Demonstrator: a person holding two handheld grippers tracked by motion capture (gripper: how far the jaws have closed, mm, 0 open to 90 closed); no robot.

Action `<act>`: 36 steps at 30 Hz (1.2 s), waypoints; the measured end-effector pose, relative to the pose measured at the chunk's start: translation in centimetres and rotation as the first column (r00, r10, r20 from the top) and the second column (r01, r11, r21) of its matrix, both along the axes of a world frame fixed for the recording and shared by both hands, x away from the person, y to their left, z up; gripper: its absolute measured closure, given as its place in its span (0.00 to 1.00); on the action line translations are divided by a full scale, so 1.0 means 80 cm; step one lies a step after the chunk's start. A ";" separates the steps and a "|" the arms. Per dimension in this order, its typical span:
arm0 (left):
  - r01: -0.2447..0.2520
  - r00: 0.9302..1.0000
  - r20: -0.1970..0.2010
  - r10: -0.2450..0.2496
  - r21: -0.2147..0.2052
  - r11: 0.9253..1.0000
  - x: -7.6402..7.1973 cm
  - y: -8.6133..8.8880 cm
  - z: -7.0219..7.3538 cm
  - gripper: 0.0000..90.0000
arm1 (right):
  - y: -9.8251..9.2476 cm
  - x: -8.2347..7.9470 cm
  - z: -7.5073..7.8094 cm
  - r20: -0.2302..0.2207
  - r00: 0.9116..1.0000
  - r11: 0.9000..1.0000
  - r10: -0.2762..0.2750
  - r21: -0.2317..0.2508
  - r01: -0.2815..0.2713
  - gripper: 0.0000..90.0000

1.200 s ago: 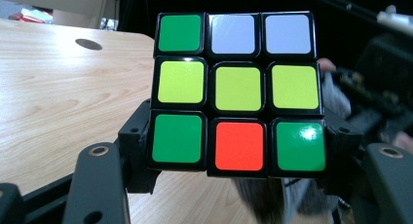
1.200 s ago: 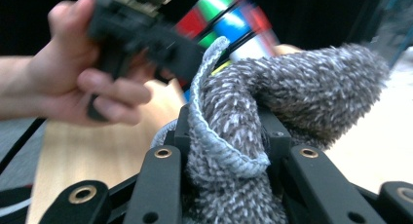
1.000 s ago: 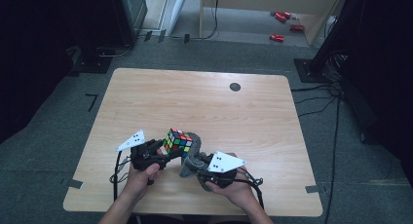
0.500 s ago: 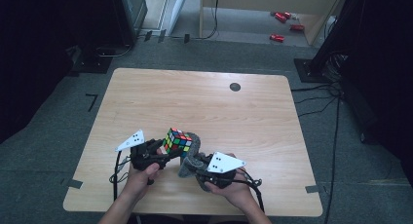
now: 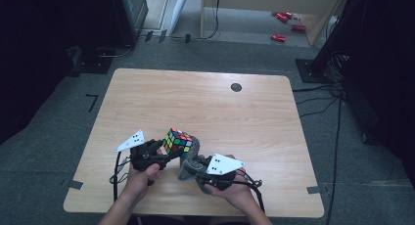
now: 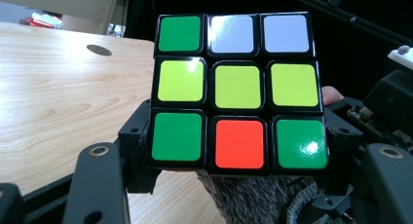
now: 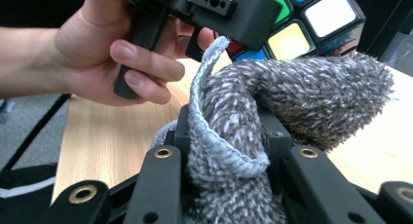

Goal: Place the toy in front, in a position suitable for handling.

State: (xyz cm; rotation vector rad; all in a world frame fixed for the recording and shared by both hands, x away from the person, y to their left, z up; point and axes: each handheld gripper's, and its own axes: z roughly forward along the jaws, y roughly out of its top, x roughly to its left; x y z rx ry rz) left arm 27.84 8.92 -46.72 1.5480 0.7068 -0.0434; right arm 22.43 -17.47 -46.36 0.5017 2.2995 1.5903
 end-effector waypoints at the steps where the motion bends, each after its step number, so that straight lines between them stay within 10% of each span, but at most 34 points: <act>1: 0.002 1.000 -0.001 -0.002 -0.003 1.000 0.000 -0.001 0.000 0.38 | -0.002 0.001 0.001 0.000 1.000 1.000 -0.002 -0.001 0.002 0.77; 6: 0.026 1.000 0.003 -0.026 0.009 1.000 -0.002 -0.007 -0.001 0.38 | -0.023 0.008 0.011 0.012 0.997 0.994 -0.076 0.078 0.075 0.77; 15: 0.006 1.000 -0.003 -0.006 -0.005 1.000 0.000 0.000 0.001 0.38 | 0.002 -0.003 0.001 0.028 0.999 0.999 0.025 -0.023 -0.025 0.77; 21: 0.028 1.000 0.003 -0.029 0.005 1.000 -0.002 -0.006 0.000 0.38 | -0.021 0.006 0.014 0.027 0.998 0.996 -0.056 0.065 0.054 0.77; 30: 0.008 1.000 -0.010 -0.008 0.000 1.000 0.000 -0.001 -0.001 0.38 | -0.002 -0.001 0.002 0.027 1.000 1.000 0.014 -0.008 -0.013 0.77; 36: 0.024 1.000 -0.010 -0.024 -0.005 1.000 -0.003 -0.010 -0.001 0.38 | -0.017 0.006 0.008 0.030 0.997 0.998 -0.066 0.027 0.065 0.77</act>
